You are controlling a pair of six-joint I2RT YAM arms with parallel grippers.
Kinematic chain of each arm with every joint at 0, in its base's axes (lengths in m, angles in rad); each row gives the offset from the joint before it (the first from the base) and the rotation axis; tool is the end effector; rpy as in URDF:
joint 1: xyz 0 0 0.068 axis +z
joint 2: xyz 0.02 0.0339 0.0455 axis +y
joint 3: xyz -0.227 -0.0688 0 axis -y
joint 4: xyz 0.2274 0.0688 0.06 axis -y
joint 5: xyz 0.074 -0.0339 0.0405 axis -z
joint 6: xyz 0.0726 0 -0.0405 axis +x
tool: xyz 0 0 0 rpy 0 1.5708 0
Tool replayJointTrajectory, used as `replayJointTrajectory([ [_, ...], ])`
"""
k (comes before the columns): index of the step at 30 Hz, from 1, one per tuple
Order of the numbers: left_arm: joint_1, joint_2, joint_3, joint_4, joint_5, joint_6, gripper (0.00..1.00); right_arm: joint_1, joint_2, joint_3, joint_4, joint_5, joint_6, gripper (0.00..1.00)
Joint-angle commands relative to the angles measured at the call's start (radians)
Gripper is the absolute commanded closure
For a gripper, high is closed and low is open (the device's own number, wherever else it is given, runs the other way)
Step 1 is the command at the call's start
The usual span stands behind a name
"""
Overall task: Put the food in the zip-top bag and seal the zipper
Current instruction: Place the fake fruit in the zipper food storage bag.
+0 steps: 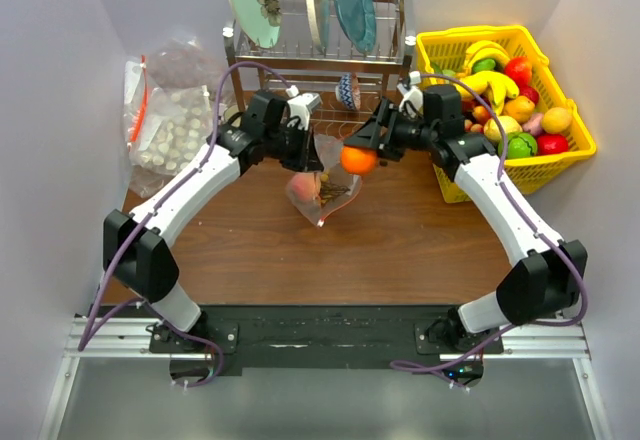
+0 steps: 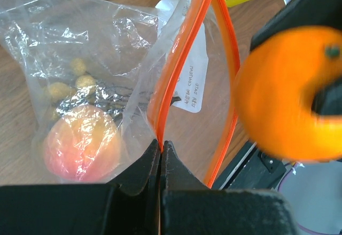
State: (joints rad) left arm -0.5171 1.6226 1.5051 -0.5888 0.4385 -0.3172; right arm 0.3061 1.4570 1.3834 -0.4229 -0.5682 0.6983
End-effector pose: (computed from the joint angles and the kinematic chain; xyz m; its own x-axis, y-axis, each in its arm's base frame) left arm 0.3072 -0.2102 0.2824 -0.7632 0.1092 -0.6369 0.5161 0.6961 -0.4991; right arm 0.3165 0.1410 0.3177 -0.8012 0.3151 -0.5087 -0.2481 0.5987 0.7616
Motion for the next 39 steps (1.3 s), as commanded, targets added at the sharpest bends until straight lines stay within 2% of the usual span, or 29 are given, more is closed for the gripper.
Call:
replayJointTrajectory([
  [1,0.006,0.023,0.082,-0.003,0.057,-0.036,1.0,0.048,0.0,-0.013,0.13,-0.016,0.023,0.57],
  [15,0.032,0.014,0.132,0.038,0.261,-0.125,1.0,0.097,0.008,-0.083,0.151,0.267,-0.08,0.58],
  [17,0.032,0.01,0.115,0.056,0.29,-0.146,1.0,0.099,0.008,-0.089,0.156,0.292,-0.089,0.55],
  [18,0.032,0.008,0.109,0.075,0.296,-0.155,1.0,0.102,0.008,-0.093,0.157,0.301,-0.094,0.52],
  [21,0.032,-0.001,0.09,0.099,0.307,-0.177,1.0,0.107,0.006,-0.098,0.15,0.323,-0.103,0.17],
  [24,0.032,-0.007,0.078,0.106,0.304,-0.181,1.0,0.111,0.003,-0.081,0.124,0.323,-0.112,0.09],
  [29,0.035,-0.004,0.053,0.112,0.286,-0.18,1.0,0.114,-0.018,-0.017,0.035,0.32,-0.149,0.1],
  [36,0.043,-0.007,0.041,0.113,0.238,-0.175,1.0,0.113,-0.044,0.117,-0.217,0.392,-0.253,0.22],
  [39,0.043,-0.013,0.041,0.107,0.217,-0.169,1.0,0.114,-0.067,0.126,-0.295,0.442,-0.292,0.25],
])
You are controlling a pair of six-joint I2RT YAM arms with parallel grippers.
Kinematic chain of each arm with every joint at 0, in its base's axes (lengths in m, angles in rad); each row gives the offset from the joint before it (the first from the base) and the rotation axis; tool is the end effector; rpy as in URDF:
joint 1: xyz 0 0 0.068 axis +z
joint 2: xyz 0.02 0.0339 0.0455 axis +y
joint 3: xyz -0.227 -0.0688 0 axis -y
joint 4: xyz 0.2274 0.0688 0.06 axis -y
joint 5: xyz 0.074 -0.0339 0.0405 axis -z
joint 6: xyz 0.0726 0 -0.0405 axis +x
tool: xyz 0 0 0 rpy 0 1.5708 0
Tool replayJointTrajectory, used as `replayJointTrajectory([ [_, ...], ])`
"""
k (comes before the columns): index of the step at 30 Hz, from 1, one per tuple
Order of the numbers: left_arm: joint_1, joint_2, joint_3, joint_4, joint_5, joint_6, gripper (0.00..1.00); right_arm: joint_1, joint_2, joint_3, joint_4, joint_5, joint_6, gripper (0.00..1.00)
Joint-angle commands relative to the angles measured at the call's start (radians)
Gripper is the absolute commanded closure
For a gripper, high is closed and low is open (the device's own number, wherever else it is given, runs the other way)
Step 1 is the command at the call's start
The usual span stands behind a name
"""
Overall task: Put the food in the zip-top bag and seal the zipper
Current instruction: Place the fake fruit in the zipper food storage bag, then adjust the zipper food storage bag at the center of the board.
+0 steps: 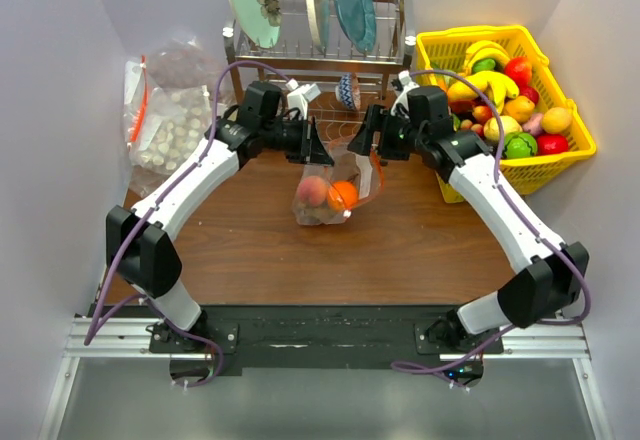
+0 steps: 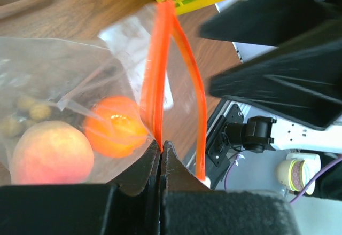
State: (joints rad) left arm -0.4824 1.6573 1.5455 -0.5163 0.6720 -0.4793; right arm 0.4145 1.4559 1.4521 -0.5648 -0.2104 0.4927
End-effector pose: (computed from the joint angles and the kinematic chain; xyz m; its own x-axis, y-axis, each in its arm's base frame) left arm 0.3140 -0.2155 0.2970 -0.8351 0.0299 -0.5493 0.4780 0.5335 -0.6977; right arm 0.3086 0.1523 0.3201 -0.6967 0.1988 -0.6892 -0.2558 0.8288 0.4977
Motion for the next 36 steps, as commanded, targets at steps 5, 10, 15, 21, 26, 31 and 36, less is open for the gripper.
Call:
replayJointTrajectory([
  [5,0.01,-0.05,0.005,0.029,-0.02,-0.005,1.0,0.006,-0.072,0.013,-0.198,0.111,-0.123,0.31],
  [10,0.01,-0.053,0.011,0.021,-0.026,-0.002,1.0,0.006,-0.074,-0.061,-0.193,0.06,-0.129,0.43],
  [15,0.01,-0.057,0.016,0.019,-0.028,-0.002,1.0,0.007,-0.072,-0.111,-0.188,0.054,-0.135,0.51],
  [21,0.011,-0.07,0.022,0.007,-0.034,0.002,1.0,0.006,-0.063,-0.145,-0.185,0.036,-0.151,0.6],
  [26,0.019,-0.079,0.019,0.001,-0.038,0.007,1.0,0.006,-0.06,-0.107,-0.187,0.002,-0.144,0.97],
  [31,0.024,-0.088,-0.013,0.002,-0.049,0.016,1.0,0.006,-0.072,0.065,-0.273,0.046,-0.149,1.0],
  [36,0.024,-0.102,-0.12,0.047,-0.057,0.002,1.0,0.006,-0.065,0.267,-0.326,0.043,-0.143,1.0],
])
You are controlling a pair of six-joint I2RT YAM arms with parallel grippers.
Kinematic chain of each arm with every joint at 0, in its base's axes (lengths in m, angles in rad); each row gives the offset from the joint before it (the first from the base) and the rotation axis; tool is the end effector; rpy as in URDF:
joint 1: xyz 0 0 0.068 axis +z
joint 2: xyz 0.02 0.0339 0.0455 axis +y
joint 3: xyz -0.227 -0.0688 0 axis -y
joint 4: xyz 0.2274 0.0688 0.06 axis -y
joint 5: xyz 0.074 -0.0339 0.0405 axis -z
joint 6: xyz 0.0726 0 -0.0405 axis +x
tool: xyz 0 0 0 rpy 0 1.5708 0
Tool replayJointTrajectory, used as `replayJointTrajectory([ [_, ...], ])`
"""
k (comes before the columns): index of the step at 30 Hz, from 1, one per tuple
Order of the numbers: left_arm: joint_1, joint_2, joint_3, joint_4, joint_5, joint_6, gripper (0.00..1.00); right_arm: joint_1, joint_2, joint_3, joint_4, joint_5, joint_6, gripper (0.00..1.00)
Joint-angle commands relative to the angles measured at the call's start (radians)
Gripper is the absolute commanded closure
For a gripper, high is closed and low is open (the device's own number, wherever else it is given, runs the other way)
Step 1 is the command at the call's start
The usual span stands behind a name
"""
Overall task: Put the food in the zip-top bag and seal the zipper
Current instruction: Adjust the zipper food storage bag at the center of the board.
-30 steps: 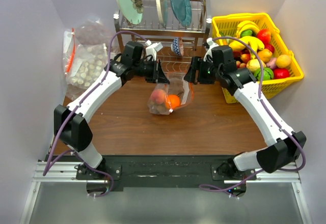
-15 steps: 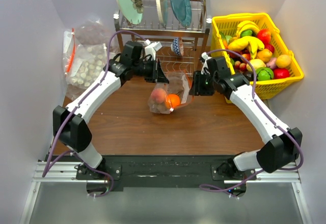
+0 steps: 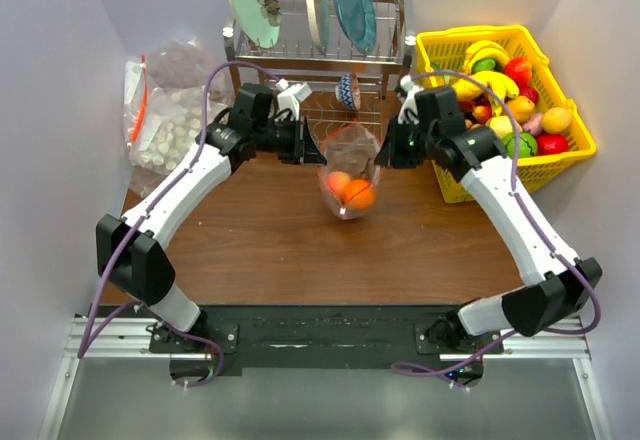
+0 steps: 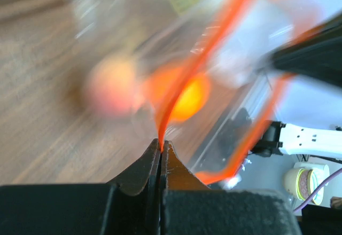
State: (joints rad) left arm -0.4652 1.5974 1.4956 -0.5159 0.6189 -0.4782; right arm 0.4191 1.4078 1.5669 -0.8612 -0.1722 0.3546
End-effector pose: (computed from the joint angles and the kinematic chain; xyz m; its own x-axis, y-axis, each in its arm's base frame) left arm 0.3090 -0.2022 0.2999 -0.8222 -0.0067 -0.5691 0.4615 0.5775 -0.6735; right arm 0.2775 0.1372 0.3388 -0.7339 0.0475 -0.6776 -0.2832 0.8853 0.3689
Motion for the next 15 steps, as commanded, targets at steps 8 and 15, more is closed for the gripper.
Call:
replayJointTrajectory([
  [8,0.043,-0.105,0.128,-0.096,-0.128,0.073,1.0,0.001,0.008,-0.034,0.037,-0.013,0.015,1.0],
  [15,0.046,-0.082,0.101,-0.131,-0.127,0.095,1.0,0.003,-0.007,-0.061,0.085,-0.02,0.038,1.0],
])
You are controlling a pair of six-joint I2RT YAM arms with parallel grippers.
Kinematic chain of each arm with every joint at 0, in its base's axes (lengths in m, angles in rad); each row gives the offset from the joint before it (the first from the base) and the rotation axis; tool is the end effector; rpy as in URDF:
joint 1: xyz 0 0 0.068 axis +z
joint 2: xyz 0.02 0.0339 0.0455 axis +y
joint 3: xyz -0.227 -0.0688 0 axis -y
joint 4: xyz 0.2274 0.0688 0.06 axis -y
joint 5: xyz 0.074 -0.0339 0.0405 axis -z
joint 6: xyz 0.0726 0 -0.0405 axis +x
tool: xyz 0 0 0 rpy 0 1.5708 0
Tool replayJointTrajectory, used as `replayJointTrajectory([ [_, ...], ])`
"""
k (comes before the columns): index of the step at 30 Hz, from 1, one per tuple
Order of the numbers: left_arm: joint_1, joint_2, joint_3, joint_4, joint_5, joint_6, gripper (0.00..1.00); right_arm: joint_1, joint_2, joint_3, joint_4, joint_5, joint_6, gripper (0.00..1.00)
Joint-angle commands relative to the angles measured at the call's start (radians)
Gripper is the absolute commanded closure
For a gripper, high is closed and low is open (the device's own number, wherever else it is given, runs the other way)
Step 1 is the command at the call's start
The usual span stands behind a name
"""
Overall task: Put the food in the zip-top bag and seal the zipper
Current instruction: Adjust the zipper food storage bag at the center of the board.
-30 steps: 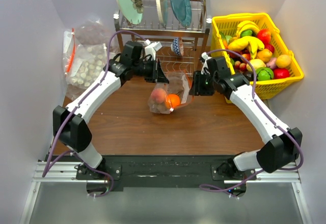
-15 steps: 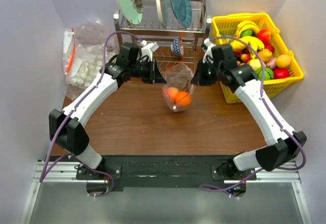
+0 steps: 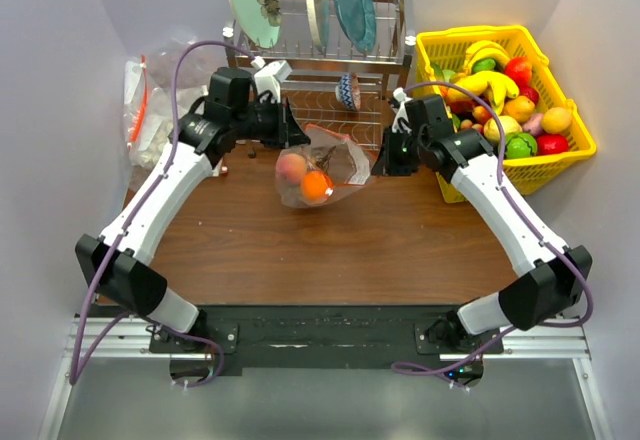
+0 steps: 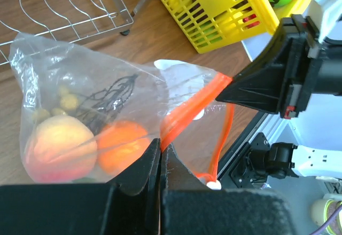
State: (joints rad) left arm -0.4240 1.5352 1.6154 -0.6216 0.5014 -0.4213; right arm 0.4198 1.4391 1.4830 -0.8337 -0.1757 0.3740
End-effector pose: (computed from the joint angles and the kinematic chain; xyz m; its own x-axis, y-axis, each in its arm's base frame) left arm 0.3063 -0.1765 0.3474 -0.7297 -0.0641 -0.6808 0.4797 0.6614 -0.5765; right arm 0.2844 0.1409 0.3051 -0.7914 0.0407 -0.6100 -0.2412 0.8960 0.3728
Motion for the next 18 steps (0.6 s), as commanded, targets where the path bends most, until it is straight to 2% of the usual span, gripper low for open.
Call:
replayJointTrajectory([
  [1,0.005,-0.023,-0.025,-0.015,-0.012,0.038,1.0,0.001,-0.026,0.023,0.059,-0.031,0.017,0.87],
  [3,0.005,-0.027,-0.031,-0.017,-0.027,0.042,1.0,0.002,-0.013,0.02,0.059,-0.063,0.017,0.62],
  [4,0.008,-0.026,-0.029,-0.02,-0.04,0.044,1.0,0.001,-0.011,0.017,0.073,-0.074,0.019,0.43],
  [5,0.01,-0.026,-0.035,-0.02,-0.044,0.049,1.0,0.0,-0.012,0.022,0.074,-0.071,0.02,0.4],
  [7,0.017,-0.023,-0.049,-0.007,-0.049,0.052,1.0,-0.001,-0.017,0.045,0.067,-0.056,0.019,0.37],
  [14,0.037,-0.03,-0.104,0.026,-0.046,0.058,1.0,-0.041,-0.02,0.213,-0.05,0.047,-0.027,0.39],
  [18,0.039,-0.04,-0.077,-0.006,-0.112,0.081,1.0,-0.183,-0.066,0.215,-0.048,0.03,-0.018,0.4],
])
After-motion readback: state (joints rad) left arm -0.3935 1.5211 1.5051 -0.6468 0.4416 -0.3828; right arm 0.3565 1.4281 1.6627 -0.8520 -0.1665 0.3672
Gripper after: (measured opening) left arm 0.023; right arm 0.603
